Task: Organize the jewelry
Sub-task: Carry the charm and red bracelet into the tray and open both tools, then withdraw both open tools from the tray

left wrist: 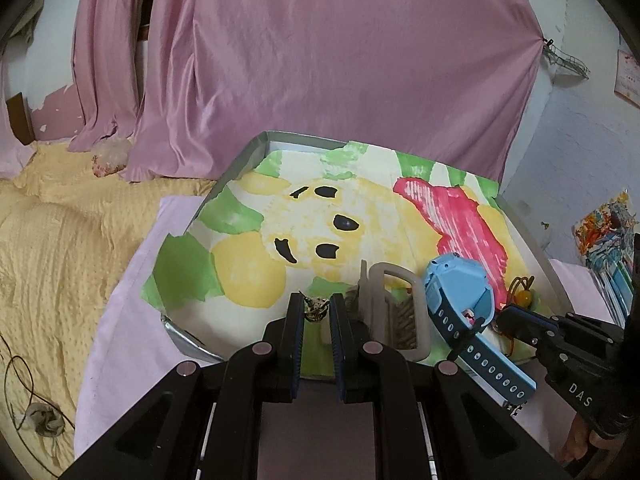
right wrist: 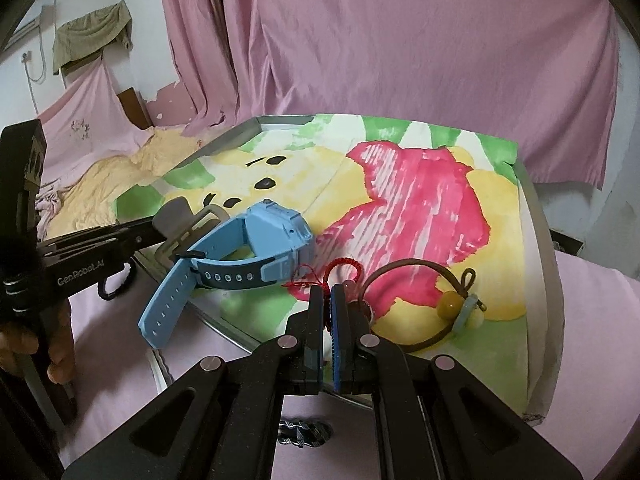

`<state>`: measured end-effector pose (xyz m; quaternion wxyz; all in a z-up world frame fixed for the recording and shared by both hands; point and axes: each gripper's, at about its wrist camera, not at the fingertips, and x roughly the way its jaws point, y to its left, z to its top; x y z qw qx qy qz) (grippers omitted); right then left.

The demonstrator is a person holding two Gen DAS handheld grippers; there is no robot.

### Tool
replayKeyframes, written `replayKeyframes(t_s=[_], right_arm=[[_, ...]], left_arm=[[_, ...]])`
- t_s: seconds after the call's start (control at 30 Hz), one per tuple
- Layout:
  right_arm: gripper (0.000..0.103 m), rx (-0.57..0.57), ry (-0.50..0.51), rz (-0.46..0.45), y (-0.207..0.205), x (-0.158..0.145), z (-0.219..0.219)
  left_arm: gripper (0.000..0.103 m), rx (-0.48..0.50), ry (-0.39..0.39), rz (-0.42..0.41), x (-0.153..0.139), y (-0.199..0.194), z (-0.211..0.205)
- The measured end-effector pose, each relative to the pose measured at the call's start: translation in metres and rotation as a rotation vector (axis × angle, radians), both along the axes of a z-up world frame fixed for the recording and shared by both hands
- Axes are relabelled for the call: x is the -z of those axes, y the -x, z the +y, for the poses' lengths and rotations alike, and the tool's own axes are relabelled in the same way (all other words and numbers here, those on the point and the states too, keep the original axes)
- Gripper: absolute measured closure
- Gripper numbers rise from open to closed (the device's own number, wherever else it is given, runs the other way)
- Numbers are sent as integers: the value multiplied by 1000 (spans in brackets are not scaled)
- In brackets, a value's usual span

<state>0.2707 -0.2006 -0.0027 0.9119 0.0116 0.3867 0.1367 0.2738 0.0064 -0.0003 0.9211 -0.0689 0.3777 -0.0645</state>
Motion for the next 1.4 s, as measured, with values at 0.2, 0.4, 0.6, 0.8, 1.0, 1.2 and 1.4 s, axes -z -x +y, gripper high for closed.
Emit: replayKeyframes(t_s=[0.2, 0.4, 0.6, 0.8, 1.0, 1.2, 1.4], right_arm=[[73, 31, 4, -48, 16, -10, -4], [57, 88, -20, -146, 40, -29, -12], [23, 155, -94, -258, 79, -45, -22], [2, 193, -111, -354, 116, -51, -23], [2, 206, -123, -434, 150, -52, -17], [2, 202, -124, -461, 172, -50, -9], [2, 203, -107, -456, 182, -42, -6]], left_arm=[[72, 2, -8, -26, -7, 10, -2], [52, -8, 24, -79, -20, 32, 6], [24, -9, 43, -195, -37, 67, 12], [4, -49, 34, -289, -42, 102, 22], [1, -69, 25, -376, -45, 138, 34], [1, -61, -22, -413, -43, 159, 36], [1, -55, -65, -396, -32, 170, 36]])
